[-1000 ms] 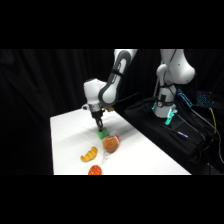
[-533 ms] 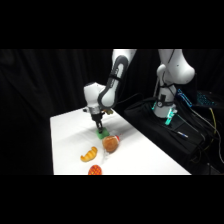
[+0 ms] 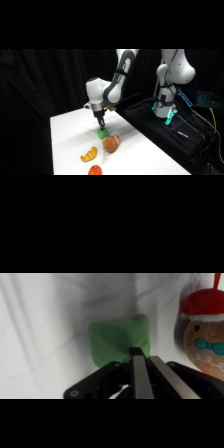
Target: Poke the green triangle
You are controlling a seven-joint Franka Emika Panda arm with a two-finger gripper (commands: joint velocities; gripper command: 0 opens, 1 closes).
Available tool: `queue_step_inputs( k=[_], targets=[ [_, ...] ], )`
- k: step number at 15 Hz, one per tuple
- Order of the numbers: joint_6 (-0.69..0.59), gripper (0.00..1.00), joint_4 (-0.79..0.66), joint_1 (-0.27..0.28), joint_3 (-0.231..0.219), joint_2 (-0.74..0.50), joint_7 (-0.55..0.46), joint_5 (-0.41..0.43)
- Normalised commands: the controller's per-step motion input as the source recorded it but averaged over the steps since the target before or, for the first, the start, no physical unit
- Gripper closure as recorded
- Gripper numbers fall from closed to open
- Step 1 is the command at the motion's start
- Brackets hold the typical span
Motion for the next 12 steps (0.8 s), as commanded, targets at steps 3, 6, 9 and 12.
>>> queue_step_inputs(
  k=[3,6,9,12],
  targets=[
    [-0.21,0.95,-0.29,0.086,-0.083,-0.56,0.12,-0.135],
    [-0.30,0.95,-0.23,0.109,-0.116,-0.58,0.16,-0.172],
    [-0.35,0.94,-0.16,0.116,-0.120,-0.55,0.19,-0.194],
    [-0.34,0.62,-0.10,0.100,-0.098,-0.50,0.15,-0.139]
  ],
)
